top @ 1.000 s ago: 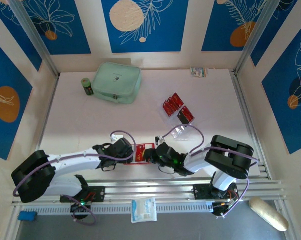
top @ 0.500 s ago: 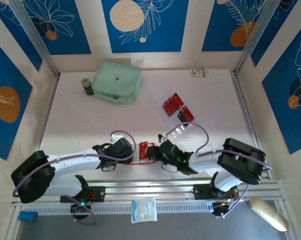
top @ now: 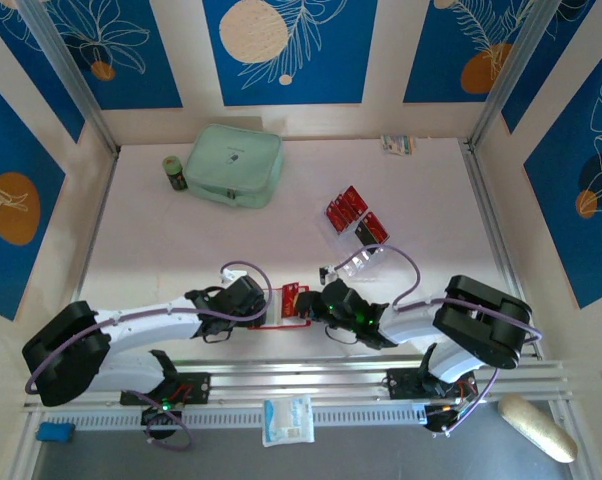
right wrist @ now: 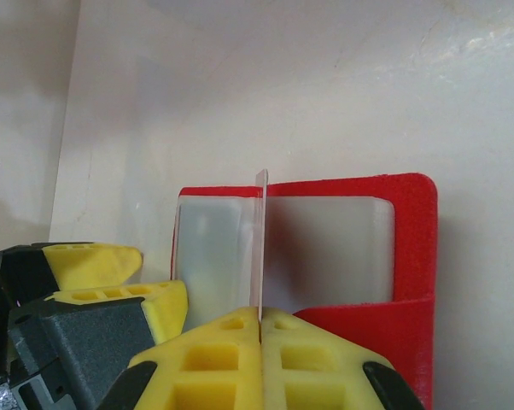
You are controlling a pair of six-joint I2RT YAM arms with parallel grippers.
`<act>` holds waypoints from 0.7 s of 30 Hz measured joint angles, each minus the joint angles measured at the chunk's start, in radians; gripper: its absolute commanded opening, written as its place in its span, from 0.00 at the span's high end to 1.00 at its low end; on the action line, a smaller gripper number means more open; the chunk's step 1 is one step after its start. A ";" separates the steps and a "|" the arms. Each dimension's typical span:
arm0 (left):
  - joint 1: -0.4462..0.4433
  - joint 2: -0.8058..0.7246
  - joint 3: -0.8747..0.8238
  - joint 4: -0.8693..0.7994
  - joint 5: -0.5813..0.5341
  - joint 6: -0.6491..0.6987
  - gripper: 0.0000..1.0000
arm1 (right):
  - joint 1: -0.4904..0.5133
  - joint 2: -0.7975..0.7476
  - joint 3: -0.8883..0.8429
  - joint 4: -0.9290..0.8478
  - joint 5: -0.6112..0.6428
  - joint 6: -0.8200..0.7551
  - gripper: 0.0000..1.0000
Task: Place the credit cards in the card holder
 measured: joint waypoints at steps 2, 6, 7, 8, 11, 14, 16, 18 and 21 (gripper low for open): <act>0.000 0.000 0.000 0.000 0.000 0.000 0.12 | 0.000 0.012 -0.002 0.019 -0.006 0.006 1.00; 0.000 0.000 0.000 0.000 0.000 0.000 0.11 | 0.000 0.041 -0.002 0.057 -0.018 0.014 1.00; 0.000 0.000 0.000 0.000 0.000 0.000 0.11 | 0.000 0.048 -0.002 0.066 -0.019 0.015 1.00; 0.000 0.000 0.000 0.000 0.000 0.000 0.12 | 0.000 0.054 -0.002 0.073 -0.021 0.017 1.00; 0.000 0.000 0.000 0.000 0.000 0.000 0.11 | -0.004 0.067 -0.003 0.097 -0.027 0.025 1.00; 0.000 0.000 -0.001 0.000 0.000 0.000 0.12 | -0.005 0.076 -0.007 0.121 -0.031 0.031 1.00; 0.000 0.000 -0.001 0.000 0.000 0.000 0.12 | -0.005 0.079 -0.015 0.137 -0.031 0.033 1.00; 0.000 0.000 -0.001 0.000 0.000 0.000 0.12 | -0.006 0.079 -0.021 0.145 -0.031 0.035 1.00; 0.000 0.000 -0.001 0.000 0.000 0.000 0.12 | -0.006 0.079 -0.025 0.160 -0.034 0.037 1.00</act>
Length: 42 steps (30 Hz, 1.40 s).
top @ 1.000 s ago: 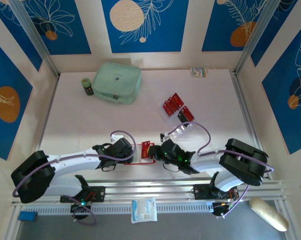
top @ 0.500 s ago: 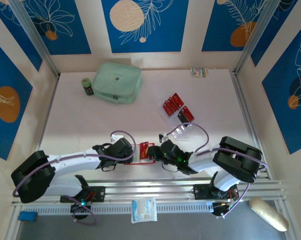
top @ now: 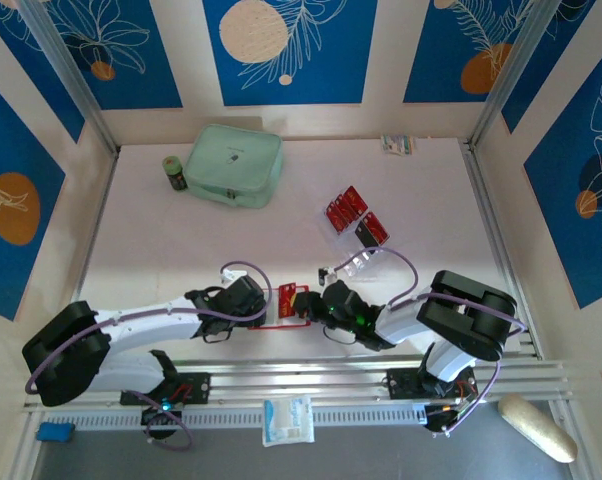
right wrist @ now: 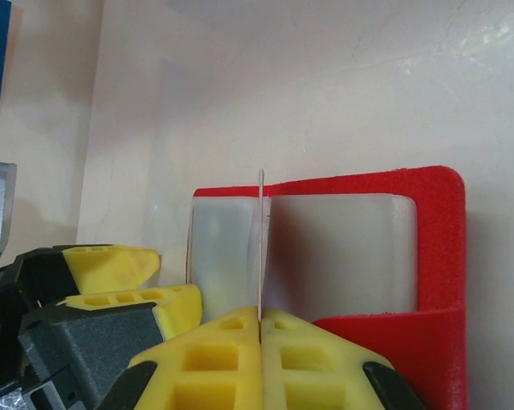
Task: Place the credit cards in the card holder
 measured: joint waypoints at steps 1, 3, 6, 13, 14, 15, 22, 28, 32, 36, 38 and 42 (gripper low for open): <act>0.000 0.000 0.000 0.000 0.000 0.000 0.12 | 0.000 0.000 -0.001 0.003 0.000 0.000 1.00; 0.000 0.000 0.000 0.000 0.000 0.000 0.12 | 0.000 0.000 -0.006 0.009 0.000 0.000 1.00; 0.000 0.000 0.000 0.000 0.000 0.000 0.12 | 0.000 0.000 -0.010 0.016 -0.004 0.001 1.00; 0.000 0.000 0.000 0.000 0.000 0.000 0.12 | 0.000 0.008 -0.012 0.040 -0.011 0.004 1.00; 0.000 0.000 0.000 0.000 0.000 0.000 0.12 | 0.000 0.010 -0.016 0.048 -0.011 0.004 1.00; 0.000 0.000 0.000 0.000 0.000 0.000 0.12 | 0.000 0.011 -0.019 0.055 -0.011 0.004 1.00; 0.000 0.000 0.000 0.000 0.000 0.000 0.12 | 0.000 0.013 -0.029 0.076 -0.012 0.004 1.00; 0.000 0.000 0.000 0.000 0.000 0.000 0.12 | 0.000 0.012 -0.038 0.080 -0.011 0.007 1.00; 0.000 0.000 0.000 0.000 0.000 0.000 0.12 | 0.000 0.012 -0.039 0.082 -0.011 0.007 1.00; 0.000 0.000 0.000 0.000 0.000 0.000 0.12 | 0.000 0.005 -0.049 0.083 -0.011 0.007 1.00; 0.000 0.000 0.000 0.000 0.000 0.000 0.12 | 0.000 -0.005 -0.055 0.083 -0.011 0.007 1.00; 0.000 0.000 0.000 0.000 0.000 0.000 0.12 | 0.000 -0.031 -0.057 0.082 -0.011 0.007 1.00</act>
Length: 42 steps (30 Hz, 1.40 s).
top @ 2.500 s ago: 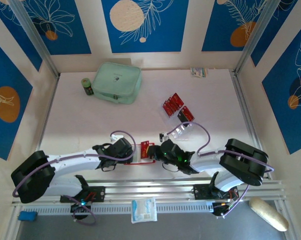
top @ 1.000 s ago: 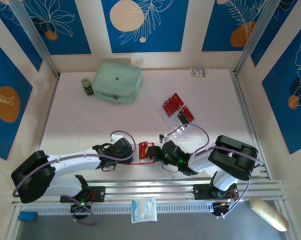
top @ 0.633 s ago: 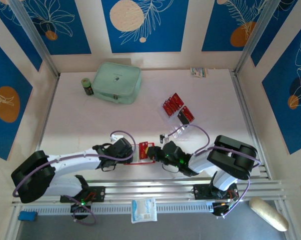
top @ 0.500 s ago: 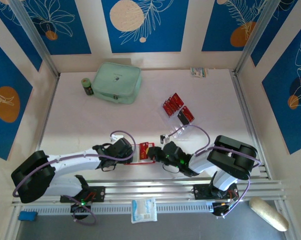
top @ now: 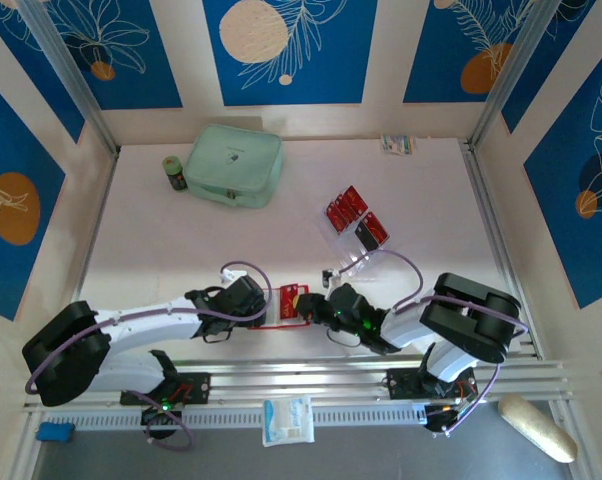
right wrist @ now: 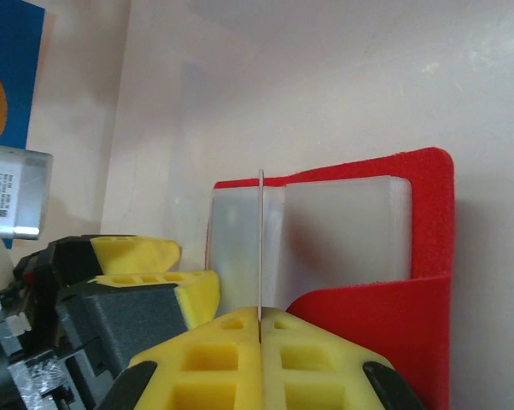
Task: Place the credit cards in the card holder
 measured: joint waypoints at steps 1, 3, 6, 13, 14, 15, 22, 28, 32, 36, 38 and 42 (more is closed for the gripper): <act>0.000 0.000 0.000 0.000 0.000 0.000 0.12 | 0.000 -0.005 0.000 0.000 0.000 0.000 1.00; 0.000 0.000 0.000 0.000 0.000 0.000 0.12 | 0.000 -0.010 0.000 0.000 0.000 0.000 1.00; 0.000 0.000 0.000 0.000 0.000 0.000 0.12 | 0.000 -0.010 0.000 0.000 0.000 0.000 1.00; 0.000 0.000 0.000 0.000 0.000 0.000 0.12 | 0.000 0.039 0.009 0.005 -0.001 0.001 1.00; 0.000 0.000 0.000 0.000 0.000 0.000 0.12 | 0.000 0.044 0.009 0.005 -0.001 0.001 1.00; 0.000 0.000 0.000 0.000 0.000 0.000 0.12 | 0.000 0.048 0.009 0.006 -0.001 0.003 1.00; 0.000 0.000 -0.001 0.001 0.000 0.000 0.12 | 0.000 0.089 0.010 0.054 0.000 0.019 1.00; 0.000 0.000 -0.002 0.002 0.000 0.000 0.12 | -0.002 0.089 0.011 0.057 -0.005 0.023 1.00; 0.000 0.000 -0.003 0.003 0.000 -0.001 0.12 | -0.009 0.089 0.018 0.052 -0.024 0.023 1.00; 0.000 -0.001 -0.006 0.002 -0.006 -0.005 0.12 | -0.015 0.110 0.036 0.058 -0.042 0.027 1.00; 0.000 -0.001 -0.006 0.002 -0.007 -0.005 0.12 | -0.019 0.126 0.036 0.070 -0.046 0.034 1.00; 0.000 -0.001 -0.006 0.002 -0.007 -0.005 0.12 | -0.023 0.141 0.032 0.100 -0.050 0.051 1.00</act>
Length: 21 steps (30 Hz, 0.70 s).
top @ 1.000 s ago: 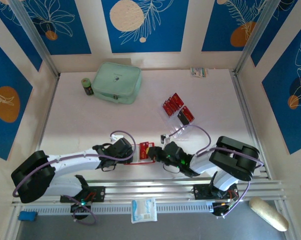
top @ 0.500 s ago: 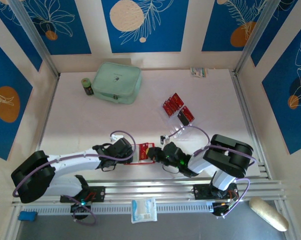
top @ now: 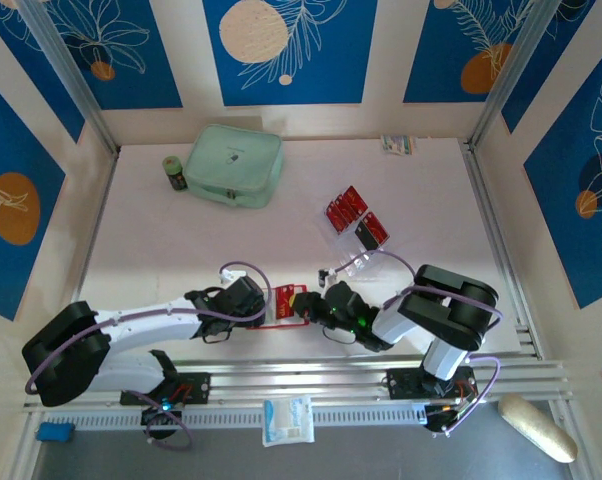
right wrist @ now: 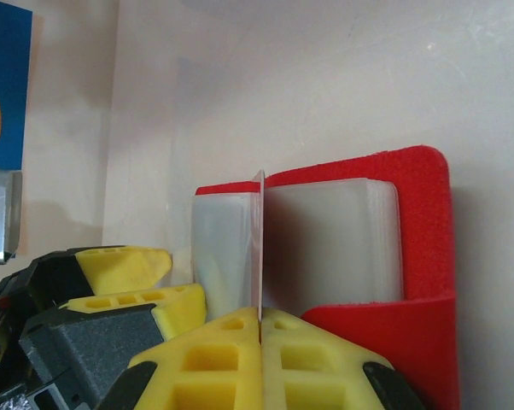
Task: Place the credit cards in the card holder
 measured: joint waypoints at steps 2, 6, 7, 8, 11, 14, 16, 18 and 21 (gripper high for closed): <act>0.000 0.000 0.000 0.000 0.000 0.000 0.12 | 0.000 0.000 -0.002 0.003 -0.001 0.002 1.00; 0.001 -0.013 0.001 -0.014 0.000 0.000 0.12 | 0.000 -0.027 -0.004 -0.022 -0.003 -0.002 1.00; 0.002 -0.020 0.002 -0.024 0.000 0.001 0.11 | 0.000 -0.043 -0.004 -0.037 -0.006 -0.003 1.00; 0.003 -0.026 0.004 -0.034 0.001 0.002 0.11 | -0.001 -0.061 -0.005 -0.052 -0.008 -0.006 1.00; 0.003 -0.055 0.016 -0.092 0.004 0.008 0.09 | -0.012 -0.139 -0.006 -0.114 -0.015 -0.023 1.00; 0.003 -0.097 0.037 -0.138 0.004 0.010 0.07 | -0.027 -0.235 -0.005 -0.193 -0.016 -0.048 1.00; 0.005 -0.127 0.051 -0.159 0.004 0.010 0.06 | -0.037 -0.299 -0.004 -0.257 -0.015 -0.071 1.00; 0.010 -0.151 0.060 -0.170 0.003 0.010 0.05 | -0.042 -0.348 -0.002 -0.315 -0.014 -0.090 1.00; 0.022 -0.173 0.063 -0.187 0.000 0.018 0.04 | -0.045 -0.406 0.006 -0.406 -0.014 -0.116 1.00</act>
